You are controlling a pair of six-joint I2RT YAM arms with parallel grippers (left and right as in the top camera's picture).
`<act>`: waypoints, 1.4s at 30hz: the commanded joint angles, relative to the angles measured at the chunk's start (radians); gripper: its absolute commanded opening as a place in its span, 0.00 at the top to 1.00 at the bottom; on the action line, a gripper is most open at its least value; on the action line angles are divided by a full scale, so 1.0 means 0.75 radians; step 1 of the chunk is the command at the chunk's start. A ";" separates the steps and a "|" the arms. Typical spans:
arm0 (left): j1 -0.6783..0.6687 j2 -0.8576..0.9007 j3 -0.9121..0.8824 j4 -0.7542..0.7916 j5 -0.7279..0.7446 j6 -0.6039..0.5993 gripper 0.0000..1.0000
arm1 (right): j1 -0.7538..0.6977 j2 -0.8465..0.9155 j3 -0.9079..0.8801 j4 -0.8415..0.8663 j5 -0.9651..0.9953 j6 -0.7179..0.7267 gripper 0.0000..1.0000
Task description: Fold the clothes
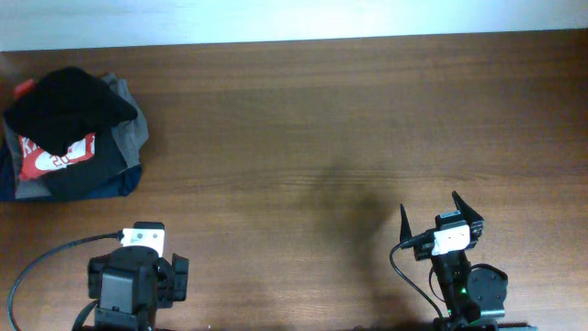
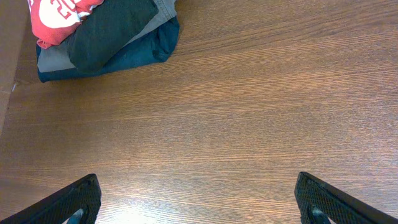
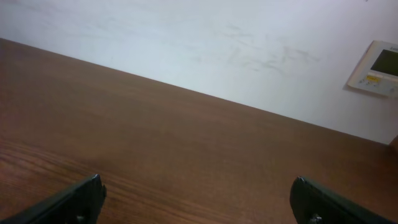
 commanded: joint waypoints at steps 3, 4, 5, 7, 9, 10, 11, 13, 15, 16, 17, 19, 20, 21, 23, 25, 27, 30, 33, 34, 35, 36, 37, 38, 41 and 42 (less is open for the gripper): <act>0.006 -0.007 -0.002 0.001 -0.013 0.020 0.01 | -0.010 -0.002 -0.006 -0.007 -0.014 -0.002 0.01; 0.006 -0.007 -0.002 0.001 -0.013 0.020 0.01 | -0.010 -0.002 -0.006 -0.007 -0.014 -0.002 0.01; 0.006 -0.007 -0.002 0.001 -0.013 0.020 0.01 | -0.010 -0.002 -0.006 -0.007 -0.014 -0.002 0.01; 0.006 -0.010 -0.002 0.001 -0.024 0.026 0.01 | -0.010 -0.002 -0.006 -0.007 -0.014 -0.002 0.01; 0.006 -0.027 -0.012 0.017 -0.042 0.040 0.01 | -0.010 -0.002 -0.006 -0.007 -0.014 -0.002 0.01; 0.006 -0.045 -0.025 0.044 -0.027 0.040 0.01 | -0.010 -0.002 -0.006 -0.007 -0.014 -0.002 0.01; 0.006 -0.078 -0.053 0.108 0.001 0.040 0.01 | -0.010 -0.002 -0.006 -0.007 -0.014 -0.002 0.01; 0.006 -0.151 -0.135 0.249 0.068 0.040 0.01 | -0.010 -0.002 -0.006 -0.007 -0.014 -0.002 0.01; 0.006 -0.218 -0.222 0.345 0.133 0.040 0.01 | -0.010 -0.002 -0.006 -0.007 -0.014 -0.002 0.01; 0.006 -0.259 -0.271 0.393 0.168 0.040 0.01 | -0.010 -0.002 -0.006 -0.007 -0.014 -0.002 0.01; 0.006 -0.323 -0.348 0.461 0.211 0.040 0.01 | -0.010 -0.002 -0.006 -0.007 -0.014 -0.002 0.01; 0.006 -0.389 -0.430 0.547 0.235 0.039 0.01 | -0.010 -0.002 -0.006 -0.007 -0.014 -0.002 0.01; 0.006 -0.419 -0.469 0.593 0.241 0.040 0.01 | -0.010 -0.002 -0.006 -0.007 -0.014 -0.002 0.01; 0.006 -0.460 -0.526 0.665 0.250 0.040 0.01 | -0.010 -0.002 -0.006 -0.007 -0.014 -0.002 0.01; 0.006 -0.519 -0.613 0.800 0.259 0.040 0.01 | -0.010 -0.002 -0.006 -0.007 -0.014 -0.002 0.01; 0.006 -0.565 -0.688 0.937 0.258 0.040 0.01 | -0.010 -0.002 -0.006 -0.007 -0.014 -0.002 0.01; 0.006 -0.607 -0.760 1.064 0.258 0.040 0.01 | -0.010 -0.002 -0.006 -0.007 -0.014 -0.002 0.01; 0.006 -0.661 -0.878 1.259 0.259 0.039 0.01 | -0.010 -0.002 -0.006 -0.007 -0.014 -0.002 0.01; 0.006 -0.716 -0.978 1.403 0.259 0.040 0.01 | -0.010 -0.002 -0.006 -0.007 -0.014 -0.002 0.01; 0.008 -0.715 -1.002 1.450 0.259 0.040 0.01 | -0.010 -0.002 -0.006 -0.007 -0.014 -0.002 0.01; 0.015 -0.715 -1.045 1.538 0.258 0.040 0.01 | -0.010 -0.002 -0.006 -0.007 -0.014 -0.002 0.01; 0.021 -0.715 -1.106 1.666 0.258 0.040 0.01 | -0.010 -0.002 -0.006 -0.007 -0.014 -0.002 0.01; 0.024 -0.715 -1.103 1.634 0.245 0.041 0.01 | -0.010 -0.002 -0.006 -0.007 -0.014 -0.002 0.01; 0.025 -0.715 -1.103 1.627 0.230 0.041 0.01 | -0.010 -0.002 -0.006 -0.007 -0.014 -0.002 0.01; 0.053 -0.715 -1.103 1.520 0.228 0.041 0.01 | -0.010 -0.002 -0.006 -0.007 -0.014 -0.002 0.01; 0.073 -0.715 -1.103 1.521 0.234 0.041 0.01 | -0.010 -0.002 -0.006 -0.007 -0.014 -0.002 0.01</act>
